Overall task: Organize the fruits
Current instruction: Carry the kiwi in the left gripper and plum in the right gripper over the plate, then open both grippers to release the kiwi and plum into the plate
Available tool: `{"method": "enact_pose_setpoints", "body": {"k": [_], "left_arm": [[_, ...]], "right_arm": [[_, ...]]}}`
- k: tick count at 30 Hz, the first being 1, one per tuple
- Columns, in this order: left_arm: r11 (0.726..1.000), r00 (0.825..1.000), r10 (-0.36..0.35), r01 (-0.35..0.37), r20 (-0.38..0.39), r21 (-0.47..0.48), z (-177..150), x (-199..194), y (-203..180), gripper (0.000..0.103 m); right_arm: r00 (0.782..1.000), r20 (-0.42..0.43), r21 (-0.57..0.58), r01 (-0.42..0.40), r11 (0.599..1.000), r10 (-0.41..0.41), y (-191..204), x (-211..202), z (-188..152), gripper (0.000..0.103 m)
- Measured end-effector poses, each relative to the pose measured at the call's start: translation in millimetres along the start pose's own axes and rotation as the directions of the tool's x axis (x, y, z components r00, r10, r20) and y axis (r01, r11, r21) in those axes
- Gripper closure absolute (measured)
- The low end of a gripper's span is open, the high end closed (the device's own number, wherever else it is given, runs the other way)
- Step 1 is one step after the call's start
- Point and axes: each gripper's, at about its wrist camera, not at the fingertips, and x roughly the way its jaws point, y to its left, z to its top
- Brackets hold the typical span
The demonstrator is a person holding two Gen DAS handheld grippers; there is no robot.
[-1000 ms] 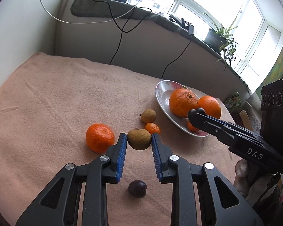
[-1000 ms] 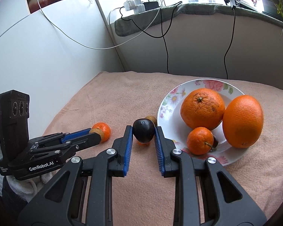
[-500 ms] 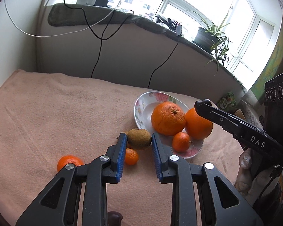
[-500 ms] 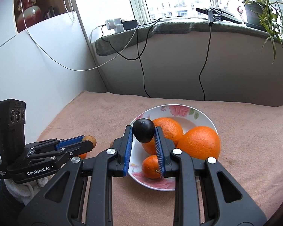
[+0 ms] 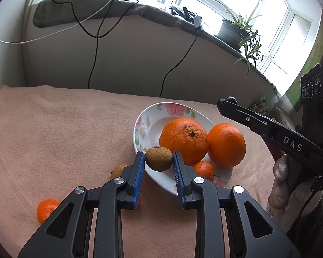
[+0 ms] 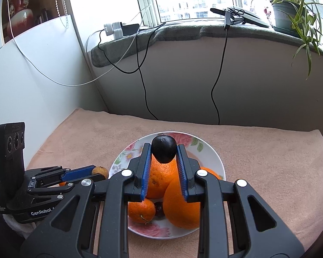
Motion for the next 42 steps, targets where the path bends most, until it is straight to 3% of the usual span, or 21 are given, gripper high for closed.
{"method": "enact_pose_setpoints", "body": {"k": [28,29,30,31,33,34,35,36,39,42], "left_arm": [[0.999,0.999,-0.017,0.018,-0.030,0.030,4.0,11.1,-7.4,0.077],[0.999,0.999,-0.018,0.019,-0.027,0.031,4.3,10.4,-7.8,0.070],[0.999,1.000,-0.017,0.017,-0.024,0.032,4.4,9.5,-8.2,0.057],[0.999,1.000,-0.018,0.019,-0.019,0.032,4.5,8.1,-8.7,0.052],[0.999,1.000,-0.027,0.028,-0.010,0.039,4.4,5.1,-10.8,0.048],[0.999,1.000,-0.027,0.028,-0.008,0.045,4.9,4.3,-12.0,0.043],[0.998,1.000,-0.024,0.025,-0.005,0.051,4.8,3.4,-13.4,0.031],[0.998,1.000,-0.021,0.021,0.000,0.054,4.7,2.2,-14.6,0.025],[0.998,1.000,-0.006,0.005,0.007,0.062,5.5,0.2,-18.2,0.025],[0.997,1.000,0.013,-0.014,0.008,0.071,5.7,-0.7,-20.8,0.022]], "right_arm": [[0.999,-0.043,0.001,0.022,1.000,-0.022,-9.2,21.7,4.6,0.078],[0.999,-0.045,-0.003,0.024,1.000,-0.025,-8.6,21.7,4.5,0.078],[0.999,-0.045,-0.006,0.028,1.000,-0.028,-7.9,21.7,4.5,0.072],[0.999,-0.041,-0.008,0.032,0.999,-0.032,-7.4,20.9,4.4,0.057],[0.999,-0.020,-0.008,0.037,0.999,-0.038,-6.6,16.5,4.2,0.037],[0.999,-0.010,-0.009,0.034,0.999,-0.034,-5.9,14.1,4.5,0.034],[1.000,-0.005,-0.012,0.027,1.000,-0.027,-5.0,12.0,4.9,0.032],[1.000,-0.003,-0.016,0.023,1.000,-0.023,-3.8,10.4,5.4,0.028],[1.000,0.012,-0.033,0.022,0.999,-0.022,2.0,4.9,5.9,0.011],[0.998,0.050,-0.068,0.043,0.997,-0.040,11.1,-2.6,4.3,0.002]]}}
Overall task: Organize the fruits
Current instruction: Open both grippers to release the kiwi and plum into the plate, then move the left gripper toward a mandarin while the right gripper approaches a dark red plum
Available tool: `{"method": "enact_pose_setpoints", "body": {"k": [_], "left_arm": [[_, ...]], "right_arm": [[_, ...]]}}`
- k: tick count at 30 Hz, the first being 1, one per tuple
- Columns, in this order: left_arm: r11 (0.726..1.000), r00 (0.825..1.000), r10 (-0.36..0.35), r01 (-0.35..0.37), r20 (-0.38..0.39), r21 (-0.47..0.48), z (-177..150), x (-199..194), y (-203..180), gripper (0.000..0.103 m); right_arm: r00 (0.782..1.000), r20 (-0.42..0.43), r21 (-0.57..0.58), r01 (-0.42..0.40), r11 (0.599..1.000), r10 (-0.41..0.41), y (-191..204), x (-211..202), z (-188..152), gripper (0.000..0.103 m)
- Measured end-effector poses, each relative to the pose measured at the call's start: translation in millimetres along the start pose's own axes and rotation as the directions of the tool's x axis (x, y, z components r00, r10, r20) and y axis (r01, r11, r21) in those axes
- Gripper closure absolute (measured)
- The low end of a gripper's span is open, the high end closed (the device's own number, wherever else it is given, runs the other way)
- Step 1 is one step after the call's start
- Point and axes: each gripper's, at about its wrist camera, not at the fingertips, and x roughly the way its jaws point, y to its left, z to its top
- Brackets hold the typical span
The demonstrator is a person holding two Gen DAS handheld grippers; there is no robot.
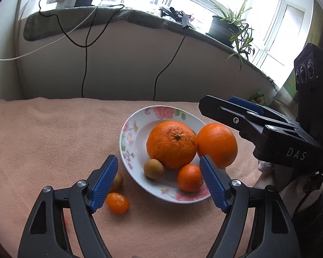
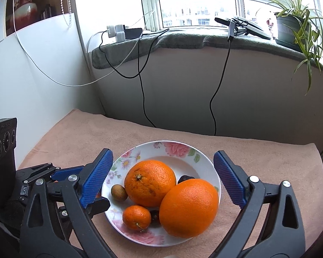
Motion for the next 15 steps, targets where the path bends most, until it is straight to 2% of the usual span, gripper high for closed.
{"method": "enact_pose_setpoints", "body": {"k": [5,15], "left_arm": [[1.000,1.000,0.013,-0.012,0.007,-0.005,-1.4,-6.3,-0.2,0.021],[0.999,0.999,0.042,-0.042,0.027,0.001,-5.8,-18.7,-1.7,0.021]], "right_arm": [[1.000,0.021,-0.052,0.013,0.999,-0.012,12.8,-7.9,0.6,0.000],[0.999,0.038,-0.043,0.016,0.999,-0.014,14.8,-21.2,1.4,0.000]]}}
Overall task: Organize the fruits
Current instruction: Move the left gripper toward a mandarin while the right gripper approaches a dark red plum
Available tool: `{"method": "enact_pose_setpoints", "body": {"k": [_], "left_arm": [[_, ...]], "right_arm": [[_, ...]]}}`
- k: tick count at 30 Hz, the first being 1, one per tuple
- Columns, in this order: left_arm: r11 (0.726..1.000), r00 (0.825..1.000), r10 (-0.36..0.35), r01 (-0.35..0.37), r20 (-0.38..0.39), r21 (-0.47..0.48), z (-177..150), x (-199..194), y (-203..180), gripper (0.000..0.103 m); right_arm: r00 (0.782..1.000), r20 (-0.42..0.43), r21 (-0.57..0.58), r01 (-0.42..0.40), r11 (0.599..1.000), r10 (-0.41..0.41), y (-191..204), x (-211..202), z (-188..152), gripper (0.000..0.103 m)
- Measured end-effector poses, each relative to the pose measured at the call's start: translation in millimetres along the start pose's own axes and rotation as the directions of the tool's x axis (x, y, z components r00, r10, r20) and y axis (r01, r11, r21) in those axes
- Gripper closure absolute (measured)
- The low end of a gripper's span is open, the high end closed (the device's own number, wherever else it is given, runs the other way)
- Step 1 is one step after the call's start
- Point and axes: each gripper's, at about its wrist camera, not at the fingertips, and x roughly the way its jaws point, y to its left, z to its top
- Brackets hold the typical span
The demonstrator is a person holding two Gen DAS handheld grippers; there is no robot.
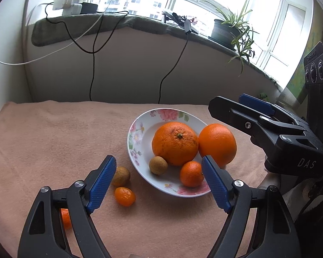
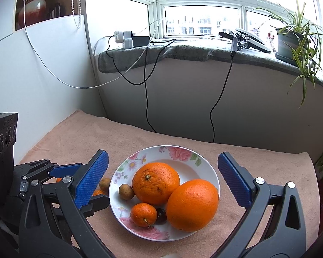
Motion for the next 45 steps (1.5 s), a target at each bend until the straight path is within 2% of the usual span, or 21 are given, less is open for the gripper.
{"method": "enact_pose_setpoints", "body": {"k": [8,15,25,31,33,38,41,45], "left_arm": [[1.000,1.000,0.024,-0.024,0.018,-0.008,-10.4,-21.7,6.5,0.021],[0.994,0.995,0.093,-0.092,0.028,-0.053,-28.3,-47.3,29.0,0.021],[0.971,0.989,0.143,-0.134,0.035,-0.196,-56.6,-80.1,80.7,0.022],[0.962,0.986,0.161,-0.147,0.041,-0.229,-69.0,-89.9,96.9,0.024],[0.962,0.987,0.158,-0.146,0.037,-0.231,-72.7,-90.3,99.5,0.030],[0.962,0.988,0.152,-0.142,0.028,-0.233,-79.7,-88.6,103.6,0.036],[0.964,0.989,0.145,-0.136,0.021,-0.229,-82.9,-86.0,103.4,0.044],[0.966,0.991,0.135,-0.128,0.015,-0.224,-83.6,-81.8,103.3,0.047]], "right_arm": [[1.000,0.015,0.000,-0.017,1.000,0.017,6.6,-17.7,-5.4,0.000],[0.999,0.000,-0.028,-0.033,0.999,0.033,24.1,-28.2,-18.5,0.000],[0.993,-0.024,-0.061,-0.118,0.991,0.117,59.9,-39.8,-40.4,0.000],[0.982,-0.056,-0.090,-0.183,0.979,0.178,86.0,-40.2,-54.7,0.000],[0.978,-0.072,-0.096,-0.203,0.974,0.197,94.7,-38.2,-60.0,0.000],[0.965,-0.123,-0.101,-0.246,0.964,0.233,113.3,-29.1,-75.0,0.007],[0.953,-0.165,-0.103,-0.271,0.957,0.252,122.9,-21.0,-83.6,0.016],[0.938,-0.211,-0.099,-0.301,0.949,0.276,132.3,-11.3,-92.6,0.025]]}}
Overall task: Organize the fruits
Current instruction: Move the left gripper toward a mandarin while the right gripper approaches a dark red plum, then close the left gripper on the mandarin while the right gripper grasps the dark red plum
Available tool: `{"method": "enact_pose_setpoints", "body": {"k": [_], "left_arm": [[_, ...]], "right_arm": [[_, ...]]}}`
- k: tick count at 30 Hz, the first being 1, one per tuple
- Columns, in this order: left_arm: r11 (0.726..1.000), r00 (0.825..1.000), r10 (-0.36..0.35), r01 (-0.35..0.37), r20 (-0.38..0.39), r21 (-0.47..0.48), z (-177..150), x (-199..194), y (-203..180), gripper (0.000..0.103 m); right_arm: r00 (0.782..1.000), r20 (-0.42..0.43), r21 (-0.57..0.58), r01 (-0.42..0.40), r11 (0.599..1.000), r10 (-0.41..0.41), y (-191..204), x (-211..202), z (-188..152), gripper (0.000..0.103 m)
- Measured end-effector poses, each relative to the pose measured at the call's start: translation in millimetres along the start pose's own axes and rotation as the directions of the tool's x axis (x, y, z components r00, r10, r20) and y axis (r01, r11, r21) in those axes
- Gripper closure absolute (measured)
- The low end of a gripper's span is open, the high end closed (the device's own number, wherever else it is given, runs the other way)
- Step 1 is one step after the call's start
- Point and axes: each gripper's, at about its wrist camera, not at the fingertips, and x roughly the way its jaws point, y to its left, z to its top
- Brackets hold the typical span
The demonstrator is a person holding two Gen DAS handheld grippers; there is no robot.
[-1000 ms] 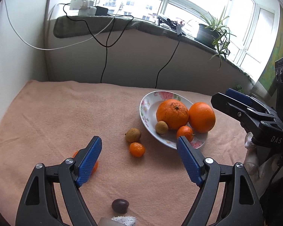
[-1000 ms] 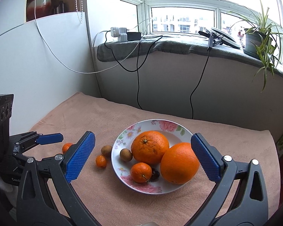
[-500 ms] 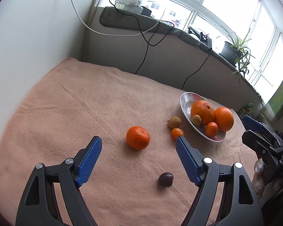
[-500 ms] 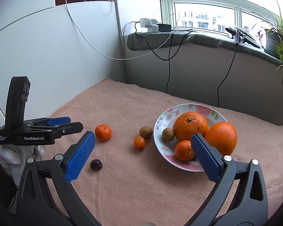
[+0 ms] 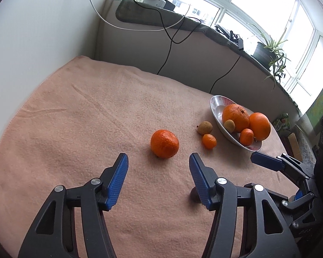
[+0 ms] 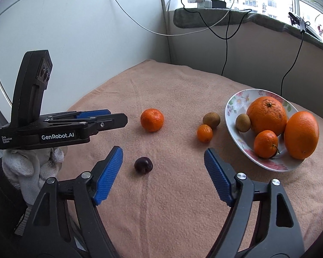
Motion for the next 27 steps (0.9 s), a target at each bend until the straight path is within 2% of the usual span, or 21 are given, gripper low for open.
{"method": "enact_pose_setpoints", "body": {"k": [5,7,9,27], "left_arm": [[1.000,1.000,-0.001,0.001,-0.011,0.018,0.3,7.7,-4.3,0.048],[1.000,1.000,-0.004,0.004,-0.016,0.028,1.3,11.5,-6.6,0.052],[0.999,1.000,-0.004,0.004,-0.019,0.037,2.4,15.4,-8.8,0.058],[0.997,0.998,0.027,-0.023,-0.065,0.072,11.4,48.3,-10.3,0.061]], "right_arm": [[0.998,-0.053,0.007,-0.039,0.999,0.039,4.5,17.1,-4.3,0.038],[0.996,-0.071,0.016,-0.054,0.998,0.055,4.1,23.8,-5.3,0.048],[0.994,-0.083,0.022,-0.069,0.997,0.071,4.6,28.5,-6.8,0.050],[0.988,-0.128,-0.017,-0.084,0.996,0.081,16.0,48.5,-9.9,0.063]]}}
